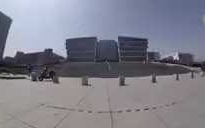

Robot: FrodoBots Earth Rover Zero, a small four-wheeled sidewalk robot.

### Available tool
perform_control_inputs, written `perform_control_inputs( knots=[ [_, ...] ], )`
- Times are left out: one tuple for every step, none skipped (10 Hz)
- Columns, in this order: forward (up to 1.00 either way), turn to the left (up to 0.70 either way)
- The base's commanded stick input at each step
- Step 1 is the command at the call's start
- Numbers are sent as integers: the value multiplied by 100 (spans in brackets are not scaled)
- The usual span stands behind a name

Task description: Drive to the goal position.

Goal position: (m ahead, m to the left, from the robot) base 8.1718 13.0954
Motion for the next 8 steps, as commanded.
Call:
perform_control_inputs(
  knots=[
    [70, 0],
    [70, 0],
    [70, 0],
    [70, 0],
    [70, 0],
    [70, 0],
    [70, 0],
    [70, 9]
  ],
)
